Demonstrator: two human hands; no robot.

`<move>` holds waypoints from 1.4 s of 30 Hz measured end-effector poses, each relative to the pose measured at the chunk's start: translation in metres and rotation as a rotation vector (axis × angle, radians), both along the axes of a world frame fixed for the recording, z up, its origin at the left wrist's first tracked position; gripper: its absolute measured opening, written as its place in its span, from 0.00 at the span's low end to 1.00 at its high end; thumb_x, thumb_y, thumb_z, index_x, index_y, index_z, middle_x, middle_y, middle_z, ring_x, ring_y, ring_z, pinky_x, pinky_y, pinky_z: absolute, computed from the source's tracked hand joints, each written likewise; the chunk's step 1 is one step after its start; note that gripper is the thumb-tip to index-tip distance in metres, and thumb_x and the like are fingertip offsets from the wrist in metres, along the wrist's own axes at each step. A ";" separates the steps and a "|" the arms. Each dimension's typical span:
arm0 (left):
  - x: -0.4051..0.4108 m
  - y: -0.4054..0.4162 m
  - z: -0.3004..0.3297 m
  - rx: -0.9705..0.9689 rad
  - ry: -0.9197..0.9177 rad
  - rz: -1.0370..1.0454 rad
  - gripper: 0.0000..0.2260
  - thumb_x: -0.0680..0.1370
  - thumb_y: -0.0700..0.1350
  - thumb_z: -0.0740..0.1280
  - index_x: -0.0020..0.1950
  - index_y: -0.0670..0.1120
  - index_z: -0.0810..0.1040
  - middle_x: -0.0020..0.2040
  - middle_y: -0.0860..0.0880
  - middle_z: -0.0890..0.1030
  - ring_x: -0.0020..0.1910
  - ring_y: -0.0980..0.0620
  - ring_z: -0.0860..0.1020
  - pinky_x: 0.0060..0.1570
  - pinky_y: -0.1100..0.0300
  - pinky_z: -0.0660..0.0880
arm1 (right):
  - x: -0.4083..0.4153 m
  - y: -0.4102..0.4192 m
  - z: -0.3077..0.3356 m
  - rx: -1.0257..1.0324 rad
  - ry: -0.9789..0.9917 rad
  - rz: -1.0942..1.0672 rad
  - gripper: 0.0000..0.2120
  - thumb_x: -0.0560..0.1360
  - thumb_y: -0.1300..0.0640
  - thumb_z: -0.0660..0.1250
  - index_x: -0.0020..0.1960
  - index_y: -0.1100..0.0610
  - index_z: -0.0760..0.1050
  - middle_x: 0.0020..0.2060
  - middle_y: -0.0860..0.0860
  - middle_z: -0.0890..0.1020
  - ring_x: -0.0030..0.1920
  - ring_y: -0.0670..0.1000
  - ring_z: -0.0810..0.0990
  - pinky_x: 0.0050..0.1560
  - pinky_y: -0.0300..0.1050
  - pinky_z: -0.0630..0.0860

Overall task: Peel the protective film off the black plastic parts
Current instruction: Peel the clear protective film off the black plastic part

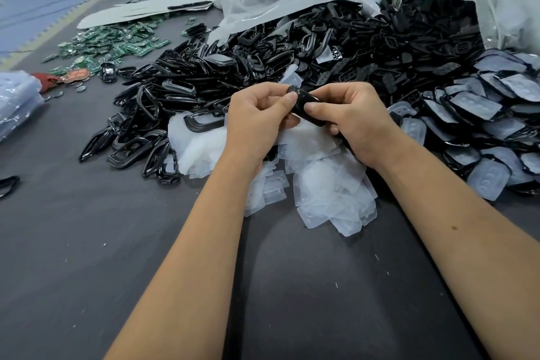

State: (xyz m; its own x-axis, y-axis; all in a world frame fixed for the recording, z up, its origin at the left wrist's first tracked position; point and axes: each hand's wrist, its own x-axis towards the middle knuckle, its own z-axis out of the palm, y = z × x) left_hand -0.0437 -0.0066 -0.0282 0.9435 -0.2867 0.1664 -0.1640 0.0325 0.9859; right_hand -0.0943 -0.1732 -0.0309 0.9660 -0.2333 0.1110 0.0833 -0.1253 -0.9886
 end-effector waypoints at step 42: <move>-0.003 0.003 0.006 -0.062 0.037 0.038 0.06 0.74 0.31 0.76 0.45 0.42 0.85 0.43 0.44 0.81 0.37 0.47 0.84 0.39 0.61 0.82 | -0.001 0.009 -0.002 -0.300 -0.236 -0.234 0.04 0.75 0.58 0.78 0.47 0.58 0.84 0.35 0.48 0.84 0.33 0.46 0.81 0.37 0.43 0.77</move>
